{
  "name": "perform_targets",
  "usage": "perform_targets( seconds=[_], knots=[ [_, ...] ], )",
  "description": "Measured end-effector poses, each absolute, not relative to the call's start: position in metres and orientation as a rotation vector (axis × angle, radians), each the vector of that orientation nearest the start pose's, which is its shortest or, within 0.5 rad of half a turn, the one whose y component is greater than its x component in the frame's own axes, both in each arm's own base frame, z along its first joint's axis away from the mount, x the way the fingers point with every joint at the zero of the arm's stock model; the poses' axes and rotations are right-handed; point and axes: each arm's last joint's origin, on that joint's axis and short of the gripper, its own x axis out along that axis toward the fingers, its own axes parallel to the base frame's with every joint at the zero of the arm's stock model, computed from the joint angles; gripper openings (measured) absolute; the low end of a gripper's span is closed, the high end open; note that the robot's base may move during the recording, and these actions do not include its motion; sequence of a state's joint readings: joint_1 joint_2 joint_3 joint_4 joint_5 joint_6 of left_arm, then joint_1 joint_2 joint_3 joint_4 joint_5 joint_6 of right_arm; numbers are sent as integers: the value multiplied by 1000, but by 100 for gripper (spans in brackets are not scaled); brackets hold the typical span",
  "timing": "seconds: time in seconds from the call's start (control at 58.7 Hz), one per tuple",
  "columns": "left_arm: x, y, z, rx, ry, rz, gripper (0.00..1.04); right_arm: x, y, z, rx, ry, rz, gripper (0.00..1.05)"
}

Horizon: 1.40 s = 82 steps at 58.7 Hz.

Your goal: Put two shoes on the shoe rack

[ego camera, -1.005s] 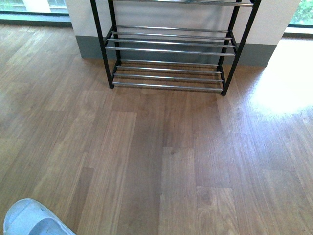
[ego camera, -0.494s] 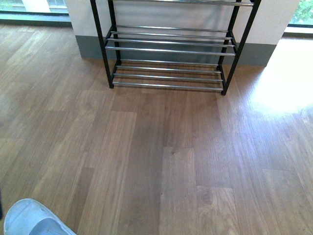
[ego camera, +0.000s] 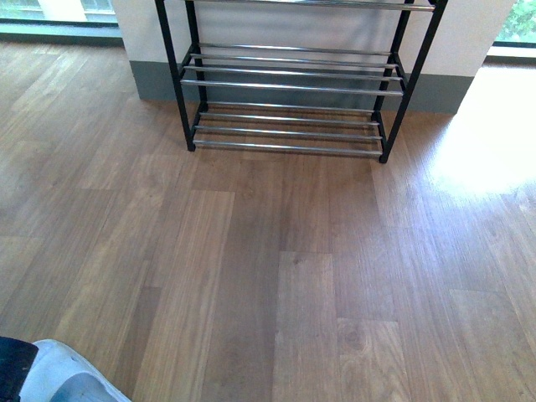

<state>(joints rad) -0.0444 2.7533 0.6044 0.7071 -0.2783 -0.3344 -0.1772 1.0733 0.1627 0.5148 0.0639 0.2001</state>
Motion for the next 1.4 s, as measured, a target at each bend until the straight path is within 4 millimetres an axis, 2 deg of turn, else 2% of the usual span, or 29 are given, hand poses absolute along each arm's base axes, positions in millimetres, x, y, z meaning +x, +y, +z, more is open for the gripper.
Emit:
perform_targets(
  seconds=[0.102,0.221,0.613,0.92,1.09,1.294,1.396],
  knots=[
    [195,2,-150,-44,1373,451,95,178,-34,142,219,371,-277,2],
    [207,3,-168,-62,1341,451,95,178,-34,142,219,371,-277,2],
    [227,6,-188,-57,1316,515,94,178,-34,142,219,371,-277,2],
    [242,5,-194,-64,1334,496,56,178,-34,142,219,371,-277,2],
    [245,6,-195,-47,1335,504,39,178,-34,142,219,371,-277,2],
    [253,7,-192,116,1270,464,14,178,-34,142,219,371,-277,2],
    [261,6,-181,181,1237,379,2,178,-34,142,219,371,-276,2]
  ],
)
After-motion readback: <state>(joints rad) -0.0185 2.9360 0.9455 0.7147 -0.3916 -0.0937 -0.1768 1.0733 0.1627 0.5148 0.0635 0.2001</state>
